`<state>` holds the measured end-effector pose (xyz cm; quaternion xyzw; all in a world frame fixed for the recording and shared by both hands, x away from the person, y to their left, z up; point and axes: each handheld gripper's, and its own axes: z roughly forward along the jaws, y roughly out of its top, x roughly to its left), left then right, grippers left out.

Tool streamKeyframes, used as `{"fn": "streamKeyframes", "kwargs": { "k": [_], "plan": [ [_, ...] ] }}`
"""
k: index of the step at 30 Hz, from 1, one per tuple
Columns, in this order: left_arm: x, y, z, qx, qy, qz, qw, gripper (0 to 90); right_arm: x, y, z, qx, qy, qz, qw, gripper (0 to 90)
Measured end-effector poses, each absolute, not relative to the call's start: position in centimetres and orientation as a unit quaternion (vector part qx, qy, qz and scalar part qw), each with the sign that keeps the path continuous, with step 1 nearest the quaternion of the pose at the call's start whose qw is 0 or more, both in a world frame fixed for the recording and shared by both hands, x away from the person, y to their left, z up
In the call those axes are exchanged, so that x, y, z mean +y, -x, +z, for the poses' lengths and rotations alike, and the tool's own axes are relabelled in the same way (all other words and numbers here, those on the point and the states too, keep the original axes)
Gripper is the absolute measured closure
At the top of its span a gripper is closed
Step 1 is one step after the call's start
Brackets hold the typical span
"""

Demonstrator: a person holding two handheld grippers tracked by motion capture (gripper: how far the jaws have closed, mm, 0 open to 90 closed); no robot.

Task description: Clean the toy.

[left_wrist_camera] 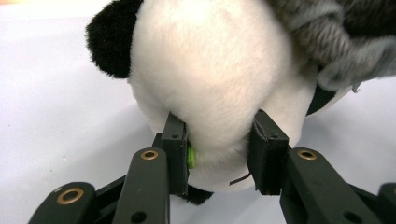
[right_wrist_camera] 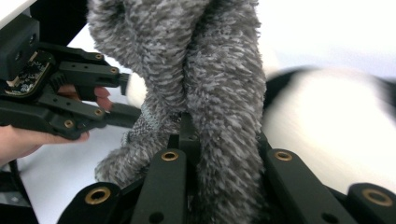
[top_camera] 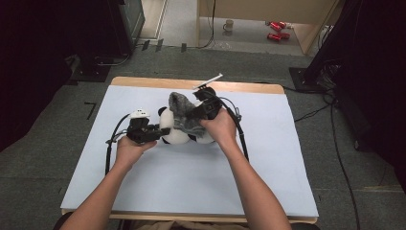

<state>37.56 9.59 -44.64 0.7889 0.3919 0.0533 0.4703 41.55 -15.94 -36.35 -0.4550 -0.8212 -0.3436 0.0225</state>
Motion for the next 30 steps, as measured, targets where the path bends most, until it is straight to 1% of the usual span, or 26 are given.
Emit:
{"fn": "streamKeyframes", "kwargs": {
  "k": [4,19,23,28,30],
  "plan": [
    [9.4,-37.5,-44.5,0.386,-0.791,0.057,0.472,64.4,-18.5,-41.3,-36.2,-0.806,0.470,-0.359,0.034,77.2],
    [9.4,-37.5,-44.4,0.386,-0.789,0.056,0.474,64.4,-25.0,-40.3,-35.8,-0.773,0.505,-0.382,0.034,77.1],
    [9.4,-37.5,-44.4,0.388,-0.788,0.056,0.474,64.5,-26.5,-40.1,-35.8,-0.767,0.517,-0.380,0.024,77.1],
    [9.5,-37.5,-44.4,0.392,-0.787,0.055,0.472,64.7,-28.4,-40.0,-35.6,-0.765,0.541,-0.349,-0.016,77.3],
    [9.5,-37.5,-44.4,0.394,-0.787,0.055,0.472,64.8,-29.0,-40.0,-35.2,-0.760,0.549,-0.347,-0.019,77.3]
  ]
}}
